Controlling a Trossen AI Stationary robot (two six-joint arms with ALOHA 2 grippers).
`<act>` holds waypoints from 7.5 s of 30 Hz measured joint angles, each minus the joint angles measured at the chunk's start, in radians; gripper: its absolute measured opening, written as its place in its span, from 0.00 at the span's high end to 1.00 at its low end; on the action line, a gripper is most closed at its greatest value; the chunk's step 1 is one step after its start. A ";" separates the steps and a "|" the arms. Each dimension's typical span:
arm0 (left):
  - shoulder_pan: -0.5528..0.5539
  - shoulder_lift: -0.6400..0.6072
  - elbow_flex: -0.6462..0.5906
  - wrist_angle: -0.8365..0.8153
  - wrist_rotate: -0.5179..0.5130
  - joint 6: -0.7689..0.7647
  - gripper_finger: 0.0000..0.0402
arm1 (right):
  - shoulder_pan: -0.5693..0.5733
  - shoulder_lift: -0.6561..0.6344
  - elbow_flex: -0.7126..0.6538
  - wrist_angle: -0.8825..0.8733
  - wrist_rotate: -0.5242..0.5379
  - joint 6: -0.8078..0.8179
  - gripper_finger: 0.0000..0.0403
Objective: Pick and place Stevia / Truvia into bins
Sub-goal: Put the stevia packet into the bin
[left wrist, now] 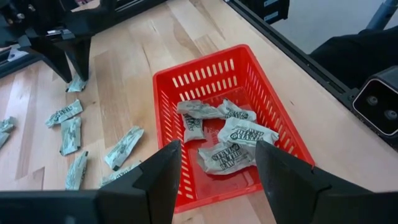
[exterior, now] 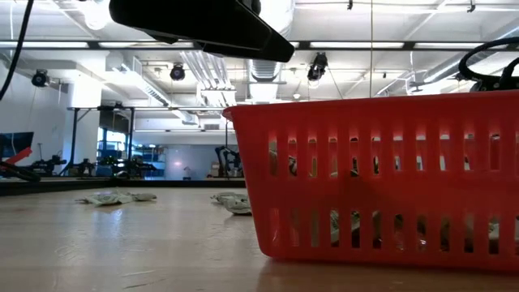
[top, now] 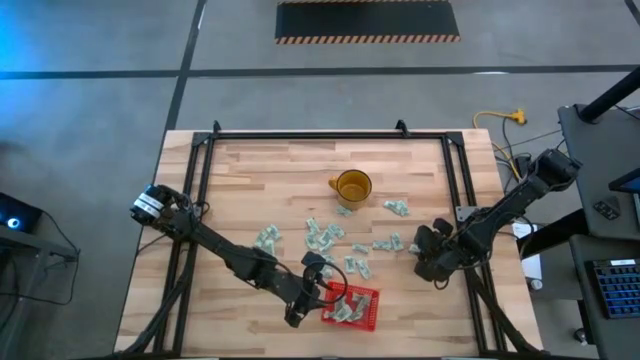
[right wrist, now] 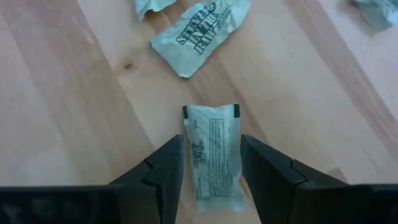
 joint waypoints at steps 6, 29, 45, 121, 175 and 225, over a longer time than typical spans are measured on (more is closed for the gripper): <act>0.000 0.000 -0.002 0.000 0.000 0.000 0.53 | 0.000 0.001 -0.021 0.008 -0.002 0.006 0.67; -0.005 -0.037 -0.001 -0.336 -0.002 -0.315 0.53 | 0.002 0.001 0.072 0.188 0.005 -0.378 0.98; -0.022 -0.042 -0.011 -0.397 -0.102 -0.383 0.53 | 0.030 0.088 0.153 0.735 0.002 -0.906 0.98; 0.146 0.071 -0.263 0.220 0.050 -0.228 0.53 | 0.000 0.483 0.515 0.605 -0.079 -1.099 0.79; 0.152 0.083 -0.274 0.195 0.056 -0.178 0.99 | 0.008 0.483 0.510 0.615 -0.087 -1.040 0.68; 0.033 0.150 -0.050 0.323 0.143 0.028 1.00 | 0.012 0.422 0.504 -0.120 -0.041 -0.437 0.82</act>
